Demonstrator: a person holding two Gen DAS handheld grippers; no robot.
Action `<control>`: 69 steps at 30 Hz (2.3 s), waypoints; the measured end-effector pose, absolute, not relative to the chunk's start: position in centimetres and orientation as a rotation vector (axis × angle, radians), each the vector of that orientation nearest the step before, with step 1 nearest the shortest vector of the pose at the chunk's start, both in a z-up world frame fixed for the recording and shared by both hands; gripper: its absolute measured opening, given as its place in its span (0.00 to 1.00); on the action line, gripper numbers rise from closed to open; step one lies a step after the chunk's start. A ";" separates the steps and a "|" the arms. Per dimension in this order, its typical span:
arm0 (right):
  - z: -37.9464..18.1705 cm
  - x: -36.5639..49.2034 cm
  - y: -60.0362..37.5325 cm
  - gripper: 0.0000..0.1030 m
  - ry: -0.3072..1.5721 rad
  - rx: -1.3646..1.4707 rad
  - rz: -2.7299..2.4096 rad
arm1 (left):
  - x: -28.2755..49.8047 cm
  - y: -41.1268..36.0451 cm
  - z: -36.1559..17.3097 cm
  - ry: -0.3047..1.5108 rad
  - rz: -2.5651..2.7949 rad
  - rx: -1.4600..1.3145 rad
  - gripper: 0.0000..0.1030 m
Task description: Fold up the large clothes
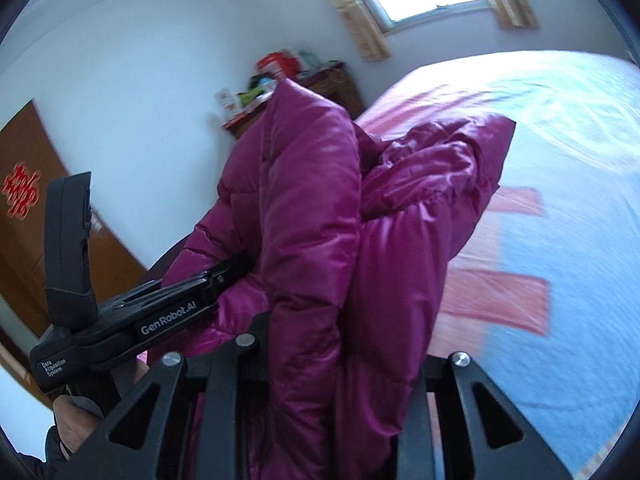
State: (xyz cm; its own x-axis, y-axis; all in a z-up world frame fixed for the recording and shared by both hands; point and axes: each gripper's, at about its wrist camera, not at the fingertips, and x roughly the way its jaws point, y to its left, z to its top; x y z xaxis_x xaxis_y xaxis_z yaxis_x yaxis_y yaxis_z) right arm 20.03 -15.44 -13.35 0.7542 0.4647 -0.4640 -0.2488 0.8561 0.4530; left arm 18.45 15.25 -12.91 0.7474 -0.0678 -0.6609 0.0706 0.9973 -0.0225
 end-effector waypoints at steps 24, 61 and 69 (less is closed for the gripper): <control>-11.0 30.6 -5.1 0.27 0.538 0.245 0.624 | 22.0 25.2 -11.2 0.639 0.155 -0.079 0.43; -17.4 33.9 -8.1 0.59 0.724 0.421 0.461 | 31.7 23.2 -18.2 0.795 0.246 0.030 0.62; -8.9 28.9 -8.7 0.23 0.505 0.235 0.258 | 31.6 22.7 -18.0 0.787 0.255 0.038 0.62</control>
